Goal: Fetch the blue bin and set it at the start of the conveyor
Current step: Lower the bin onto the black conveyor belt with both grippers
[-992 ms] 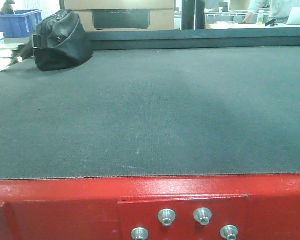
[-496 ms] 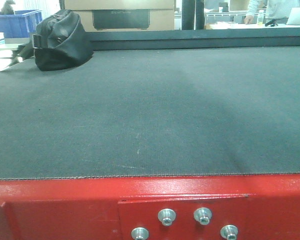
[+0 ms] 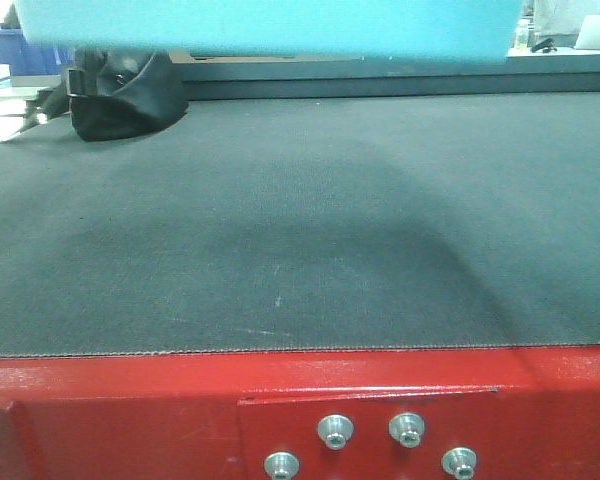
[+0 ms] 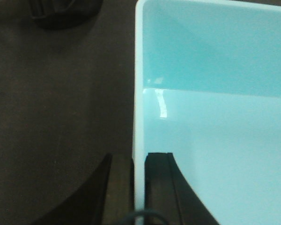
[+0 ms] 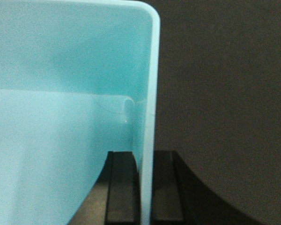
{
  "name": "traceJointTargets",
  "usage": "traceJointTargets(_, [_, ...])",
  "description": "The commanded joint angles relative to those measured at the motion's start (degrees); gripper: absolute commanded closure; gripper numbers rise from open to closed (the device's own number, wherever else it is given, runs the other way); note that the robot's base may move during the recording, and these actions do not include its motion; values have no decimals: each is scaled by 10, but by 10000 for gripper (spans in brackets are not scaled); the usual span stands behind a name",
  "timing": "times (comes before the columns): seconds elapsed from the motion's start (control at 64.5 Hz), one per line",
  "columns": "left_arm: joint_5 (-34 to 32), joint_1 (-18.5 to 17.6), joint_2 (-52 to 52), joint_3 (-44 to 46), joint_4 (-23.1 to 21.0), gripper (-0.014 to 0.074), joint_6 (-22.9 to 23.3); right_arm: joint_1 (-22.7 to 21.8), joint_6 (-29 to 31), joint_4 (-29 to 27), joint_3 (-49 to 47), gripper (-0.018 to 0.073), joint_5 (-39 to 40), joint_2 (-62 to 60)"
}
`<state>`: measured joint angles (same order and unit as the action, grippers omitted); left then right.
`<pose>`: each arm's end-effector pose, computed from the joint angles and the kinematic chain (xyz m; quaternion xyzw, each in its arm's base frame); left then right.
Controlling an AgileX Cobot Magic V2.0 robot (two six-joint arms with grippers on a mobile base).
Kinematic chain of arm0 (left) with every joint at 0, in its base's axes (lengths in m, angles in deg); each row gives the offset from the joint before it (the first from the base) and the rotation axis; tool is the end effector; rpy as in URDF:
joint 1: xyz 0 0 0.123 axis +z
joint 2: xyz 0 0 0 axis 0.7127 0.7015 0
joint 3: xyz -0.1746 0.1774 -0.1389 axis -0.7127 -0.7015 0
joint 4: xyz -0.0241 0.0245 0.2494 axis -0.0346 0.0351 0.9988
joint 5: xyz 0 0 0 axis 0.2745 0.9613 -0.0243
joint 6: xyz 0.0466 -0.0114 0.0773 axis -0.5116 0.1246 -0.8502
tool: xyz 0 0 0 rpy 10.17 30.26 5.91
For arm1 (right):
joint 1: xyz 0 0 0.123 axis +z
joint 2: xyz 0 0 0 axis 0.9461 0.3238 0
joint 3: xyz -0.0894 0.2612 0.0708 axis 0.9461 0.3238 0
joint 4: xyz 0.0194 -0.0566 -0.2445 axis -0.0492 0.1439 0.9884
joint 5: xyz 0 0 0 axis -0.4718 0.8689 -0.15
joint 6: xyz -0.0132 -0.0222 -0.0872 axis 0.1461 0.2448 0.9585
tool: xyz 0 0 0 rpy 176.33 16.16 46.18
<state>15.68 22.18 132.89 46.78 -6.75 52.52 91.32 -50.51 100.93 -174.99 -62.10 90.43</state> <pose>0.3595 -0.1253 0.3942 -0.0199 0.9011 -0.0169 0.4328 0.3694 0.1103 0.3737 0.0312 0.9139 0.0084 0.4046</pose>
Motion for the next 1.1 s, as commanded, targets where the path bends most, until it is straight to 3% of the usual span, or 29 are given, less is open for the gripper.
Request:
traceJointTargets(0.0, [-81, -4, 13, -25, -32, 707, 2, 5, 2, -11, 8, 722, 59, 12])
traceJointTargets(0.279, [-169, -3, 39, -106, -30, 707, 22, 4, 2, -12, 9, 722, 74, 78])
traceJointTargets(0.651, [-180, 20, 83, -111, -29, 707, 22, 3, 2, -27, 9, 718, 76, 125])
traceJointTargets(0.806, [-179, 25, 83, -111, -25, 690, 22, 3, 1, -33, 9, 524, 77, 133])
traceJointTargets(0.93, [-174, 29, 83, -111, -24, 508, 22, 3, 1, -33, 6, 347, 77, 133])
traceJointTargets(1.085, [-143, 29, 83, -111, -14, 131, 22, 3, 1, -33, 6, 229, 65, 133])
